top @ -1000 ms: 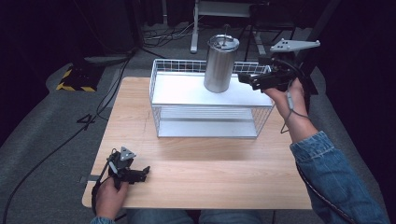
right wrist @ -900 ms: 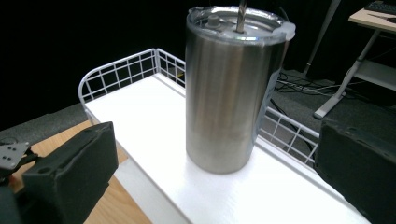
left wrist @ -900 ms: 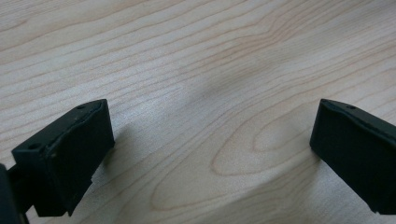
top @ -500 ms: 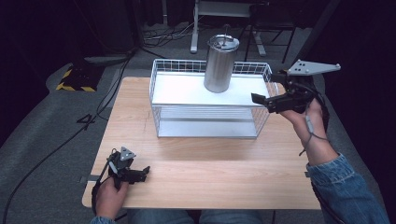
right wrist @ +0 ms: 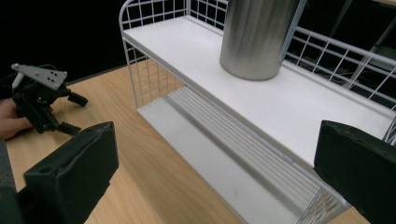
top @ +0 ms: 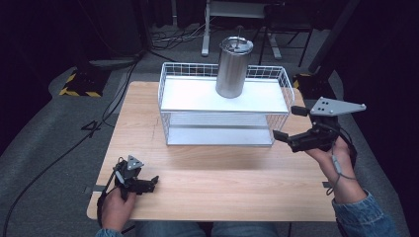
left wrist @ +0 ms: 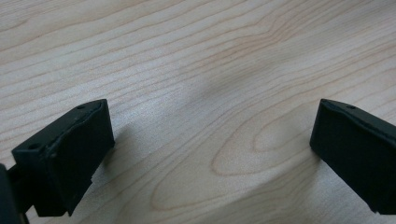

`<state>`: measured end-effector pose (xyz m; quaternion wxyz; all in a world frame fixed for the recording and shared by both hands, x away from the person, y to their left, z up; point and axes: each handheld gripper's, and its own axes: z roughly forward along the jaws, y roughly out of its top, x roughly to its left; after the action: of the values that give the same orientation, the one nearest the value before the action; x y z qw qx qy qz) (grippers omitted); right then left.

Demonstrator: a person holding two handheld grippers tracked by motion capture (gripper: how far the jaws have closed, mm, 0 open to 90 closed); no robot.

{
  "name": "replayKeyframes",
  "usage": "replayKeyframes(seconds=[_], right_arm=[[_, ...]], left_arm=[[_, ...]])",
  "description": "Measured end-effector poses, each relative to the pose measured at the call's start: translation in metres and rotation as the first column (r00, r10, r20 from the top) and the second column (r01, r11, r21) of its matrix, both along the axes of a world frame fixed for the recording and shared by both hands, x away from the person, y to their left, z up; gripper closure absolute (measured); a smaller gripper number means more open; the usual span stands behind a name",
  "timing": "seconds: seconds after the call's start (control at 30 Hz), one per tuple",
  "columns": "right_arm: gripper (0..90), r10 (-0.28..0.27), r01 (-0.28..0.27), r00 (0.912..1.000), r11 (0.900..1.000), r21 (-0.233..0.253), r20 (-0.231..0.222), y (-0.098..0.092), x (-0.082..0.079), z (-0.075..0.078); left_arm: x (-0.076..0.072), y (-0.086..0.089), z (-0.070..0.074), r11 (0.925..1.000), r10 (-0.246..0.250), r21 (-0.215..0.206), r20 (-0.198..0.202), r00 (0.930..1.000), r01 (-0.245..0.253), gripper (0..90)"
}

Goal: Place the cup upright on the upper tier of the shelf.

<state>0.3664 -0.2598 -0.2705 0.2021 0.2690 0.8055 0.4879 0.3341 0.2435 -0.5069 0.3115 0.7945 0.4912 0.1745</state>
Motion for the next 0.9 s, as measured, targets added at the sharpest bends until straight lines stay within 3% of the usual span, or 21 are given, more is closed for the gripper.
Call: replayKeyframes(seconds=[0.17, 0.3, 0.57, 0.9], right_arm=[[1.0, -0.009, 0.008, 0.9999, 1.0, -0.021, -0.015, -0.003, -0.009, -0.018], [7.2, 0.007, -0.008, 0.9992, 0.999, -0.036, -0.038, -0.002, -0.014, -0.04], [7.2, 0.015, -0.018, 0.9937, 1.0, -0.023, -0.111, 0.001, -0.015, -0.082], [7.3, -0.002, -0.009, 0.9882, 0.997, -0.073, -0.153, 0.005, -0.018, -0.131]], left_arm=[[0.0, 0.0, 0.0, 1.0, 0.0, 0.0, 0.0, 1.0, 0.0, 0.1], [0.0, 0.0, 0.0, 1.0, 0.0, 0.0, 0.0, 1.0, 0.0, 0.0], [0.0, 0.0, 0.0, 1.0, 0.001, 0.0, 0.002, 1.0, -0.001, 0.0], [0.0, 0.0, 0.0, 1.0, 0.0, 0.0, 0.0, 1.0, 0.0, 0.0]])
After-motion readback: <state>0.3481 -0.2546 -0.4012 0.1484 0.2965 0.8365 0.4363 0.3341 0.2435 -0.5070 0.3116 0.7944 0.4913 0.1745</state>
